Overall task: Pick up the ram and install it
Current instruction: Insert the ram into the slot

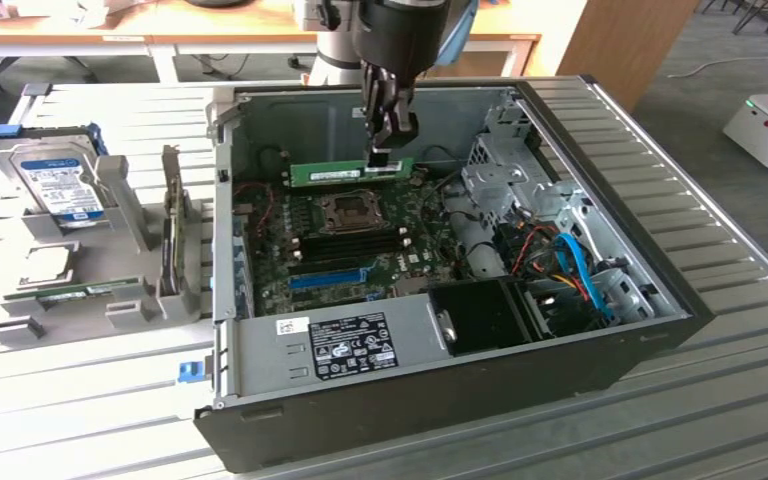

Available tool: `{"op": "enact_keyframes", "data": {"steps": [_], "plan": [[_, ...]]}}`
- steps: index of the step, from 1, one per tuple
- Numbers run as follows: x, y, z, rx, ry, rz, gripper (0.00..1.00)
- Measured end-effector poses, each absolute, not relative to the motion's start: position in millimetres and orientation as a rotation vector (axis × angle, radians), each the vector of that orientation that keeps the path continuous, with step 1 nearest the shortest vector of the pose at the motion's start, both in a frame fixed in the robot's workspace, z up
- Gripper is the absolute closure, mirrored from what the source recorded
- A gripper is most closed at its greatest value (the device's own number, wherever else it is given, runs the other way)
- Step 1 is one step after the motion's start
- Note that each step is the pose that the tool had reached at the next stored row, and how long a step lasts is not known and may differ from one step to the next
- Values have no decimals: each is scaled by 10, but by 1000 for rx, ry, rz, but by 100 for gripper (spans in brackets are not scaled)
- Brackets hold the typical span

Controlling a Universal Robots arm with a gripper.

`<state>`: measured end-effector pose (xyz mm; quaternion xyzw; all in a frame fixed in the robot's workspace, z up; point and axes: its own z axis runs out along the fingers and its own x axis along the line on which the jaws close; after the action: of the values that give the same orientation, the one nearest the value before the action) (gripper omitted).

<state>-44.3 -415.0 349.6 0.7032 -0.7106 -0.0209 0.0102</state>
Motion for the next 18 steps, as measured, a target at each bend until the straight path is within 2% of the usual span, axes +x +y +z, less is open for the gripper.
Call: {"op": "enact_keyframes", "data": {"steps": [18], "plan": [[-443, -4150, 3171, 2200, -2223, -55, 88]]}}
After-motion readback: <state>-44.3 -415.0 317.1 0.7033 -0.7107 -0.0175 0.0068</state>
